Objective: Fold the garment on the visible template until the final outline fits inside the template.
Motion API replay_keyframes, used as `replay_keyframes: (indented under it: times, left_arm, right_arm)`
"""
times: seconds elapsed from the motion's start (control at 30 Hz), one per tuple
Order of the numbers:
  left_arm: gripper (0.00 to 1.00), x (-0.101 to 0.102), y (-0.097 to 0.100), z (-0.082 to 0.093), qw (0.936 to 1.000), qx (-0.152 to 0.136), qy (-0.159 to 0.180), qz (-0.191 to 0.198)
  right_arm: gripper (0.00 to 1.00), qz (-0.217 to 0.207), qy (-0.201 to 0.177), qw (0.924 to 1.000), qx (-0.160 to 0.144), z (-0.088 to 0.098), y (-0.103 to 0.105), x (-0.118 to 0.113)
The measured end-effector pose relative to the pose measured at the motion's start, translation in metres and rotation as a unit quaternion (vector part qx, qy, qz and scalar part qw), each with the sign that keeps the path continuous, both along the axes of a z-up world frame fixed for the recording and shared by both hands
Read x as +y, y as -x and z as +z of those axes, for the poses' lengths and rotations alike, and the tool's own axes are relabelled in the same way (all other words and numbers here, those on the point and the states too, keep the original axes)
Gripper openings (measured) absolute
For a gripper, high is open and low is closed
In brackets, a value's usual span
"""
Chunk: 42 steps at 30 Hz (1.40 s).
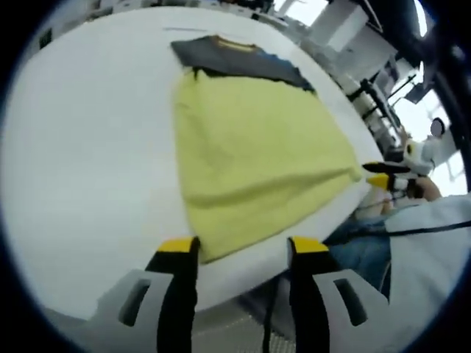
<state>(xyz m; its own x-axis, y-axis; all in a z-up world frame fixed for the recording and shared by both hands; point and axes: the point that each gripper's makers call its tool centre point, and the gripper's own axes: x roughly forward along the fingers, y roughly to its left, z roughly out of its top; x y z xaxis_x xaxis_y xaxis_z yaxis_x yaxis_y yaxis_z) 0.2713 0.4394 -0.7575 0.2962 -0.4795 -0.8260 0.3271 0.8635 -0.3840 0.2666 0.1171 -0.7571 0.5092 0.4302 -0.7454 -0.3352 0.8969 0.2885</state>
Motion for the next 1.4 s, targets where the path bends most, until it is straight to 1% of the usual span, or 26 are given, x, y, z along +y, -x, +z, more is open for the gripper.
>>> replay_keyframes:
  times: [0.1,0.2,0.33,0.43,0.53,0.57,0.6,0.73,0.97,1.07,1.1,1.23,1.33,1.4]
  left_arm:
    - [0.4,0.004,-0.001,-0.002,0.9999,0.001,-0.007,0.008]
    - [0.36,0.007,-0.002,-0.003,0.9999,0.001,-0.011,0.011]
    - [0.29,0.011,-0.003,-0.006,0.9997,-0.006,-0.023,0.005]
    - [0.28,0.011,-0.004,-0.006,0.9997,-0.003,-0.021,0.01]
    - [0.26,0.013,-0.005,-0.007,0.9995,-0.002,-0.03,0.007]
    - [0.25,0.013,-0.005,-0.008,0.9995,-0.002,-0.032,0.006]
    - [0.25,0.014,-0.005,-0.008,0.9994,-0.001,-0.033,0.006]
    - [0.23,0.013,-0.005,-0.008,0.9993,0.0,-0.037,0.007]
    - [0.2,0.011,-0.004,-0.005,0.9991,-0.003,-0.043,0.006]
    - [0.18,0.013,-0.005,-0.006,0.9988,-0.005,-0.048,0.006]
    - [0.17,0.013,-0.005,-0.006,0.9988,-0.006,-0.049,0.007]
    - [0.13,0.015,-0.006,-0.007,0.9984,-0.007,-0.057,0.003]
    - [0.08,0.014,-0.005,-0.008,0.9985,-0.005,-0.055,0.0]
    - [0.05,0.015,-0.006,-0.008,0.9982,-0.007,-0.06,-0.001]
  right_arm:
    - [0.47,-0.001,0.001,1.0,0.001,-0.001,-0.001,-0.001]
    - [0.45,-0.006,-0.003,1.0,0.001,0.001,-0.001,-0.002]
    - [0.41,-0.015,0.002,0.9999,0.0,0.0,-0.003,-0.004]
    - [0.37,-0.015,0.011,0.9998,0.0,-0.001,-0.003,-0.007]
    - [0.34,-0.015,0.017,0.9997,0.001,-0.002,-0.004,-0.009]
    - [0.33,-0.015,0.017,0.9997,0.002,-0.002,-0.004,-0.009]
    - [0.3,-0.013,0.008,0.9998,0.01,-0.002,-0.001,-0.006]
    - [0.26,-0.018,0.008,0.9998,0.006,0.0,-0.001,-0.01]
    - [0.19,-0.027,0.015,0.9995,0.008,-0.004,-0.005,-0.017]
    - [0.13,-0.028,0.03,0.9991,0.006,-0.006,-0.006,-0.022]
    - [0.11,-0.028,0.03,0.9991,0.007,-0.006,-0.005,-0.021]
    - [0.09,-0.033,0.029,0.999,0.008,-0.007,-0.007,-0.023]
    - [0.05,-0.034,0.034,0.9988,0.008,-0.008,-0.008,-0.024]
    - [0.05,-0.034,0.035,0.9988,0.006,-0.009,-0.008,-0.024]
